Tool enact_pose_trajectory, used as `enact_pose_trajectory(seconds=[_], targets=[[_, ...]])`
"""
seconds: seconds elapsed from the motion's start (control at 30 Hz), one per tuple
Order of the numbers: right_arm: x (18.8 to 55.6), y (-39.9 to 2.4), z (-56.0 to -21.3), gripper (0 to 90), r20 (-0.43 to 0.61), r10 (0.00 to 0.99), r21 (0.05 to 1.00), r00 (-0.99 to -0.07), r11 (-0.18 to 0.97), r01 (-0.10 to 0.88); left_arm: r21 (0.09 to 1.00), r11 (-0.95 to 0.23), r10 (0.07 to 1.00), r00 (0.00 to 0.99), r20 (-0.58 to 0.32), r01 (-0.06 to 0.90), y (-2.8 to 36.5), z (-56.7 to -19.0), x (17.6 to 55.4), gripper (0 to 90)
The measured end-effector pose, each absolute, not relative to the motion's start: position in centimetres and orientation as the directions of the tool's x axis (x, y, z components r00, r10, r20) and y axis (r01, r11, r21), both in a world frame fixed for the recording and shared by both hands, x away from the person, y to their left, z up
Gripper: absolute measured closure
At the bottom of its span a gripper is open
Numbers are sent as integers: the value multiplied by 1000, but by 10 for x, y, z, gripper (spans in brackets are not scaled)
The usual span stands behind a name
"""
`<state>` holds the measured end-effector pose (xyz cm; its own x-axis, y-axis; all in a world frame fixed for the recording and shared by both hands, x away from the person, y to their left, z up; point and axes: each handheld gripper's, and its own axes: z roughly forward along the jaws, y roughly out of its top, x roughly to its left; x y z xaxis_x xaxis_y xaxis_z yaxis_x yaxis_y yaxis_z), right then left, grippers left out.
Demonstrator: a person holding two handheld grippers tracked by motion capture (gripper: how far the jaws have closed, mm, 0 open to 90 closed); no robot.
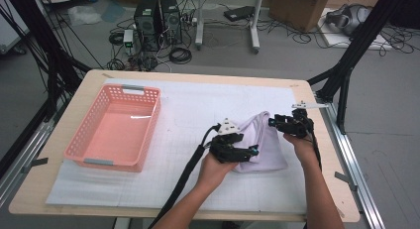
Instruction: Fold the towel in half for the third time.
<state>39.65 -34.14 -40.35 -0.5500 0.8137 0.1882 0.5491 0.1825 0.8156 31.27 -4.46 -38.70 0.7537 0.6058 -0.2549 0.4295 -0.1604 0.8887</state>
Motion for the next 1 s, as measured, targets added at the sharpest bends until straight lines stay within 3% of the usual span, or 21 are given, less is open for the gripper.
enact_pose_trajectory(seconds=[0.37, 0.63, 0.87, 1.0], targets=[[351, -339, -408, 485, 153, 832, 825, -534, 190, 533, 908, -129, 656, 721, -222, 397, 26, -409, 318, 312], [318, -322, -417, 407, 272, 803, 822, -530, 93, 561, 904, -143, 688, 697, -202, 404, 58, -426, 314, 312], [305, -298, -426, 333, 335, 792, 771, -511, 80, 631, 902, -139, 702, 684, -201, 409, 81, -439, 308, 313], [306, -285, -430, 319, 322, 803, 747, -501, 109, 656, 904, -144, 704, 684, -193, 403, 89, -443, 306, 313]])
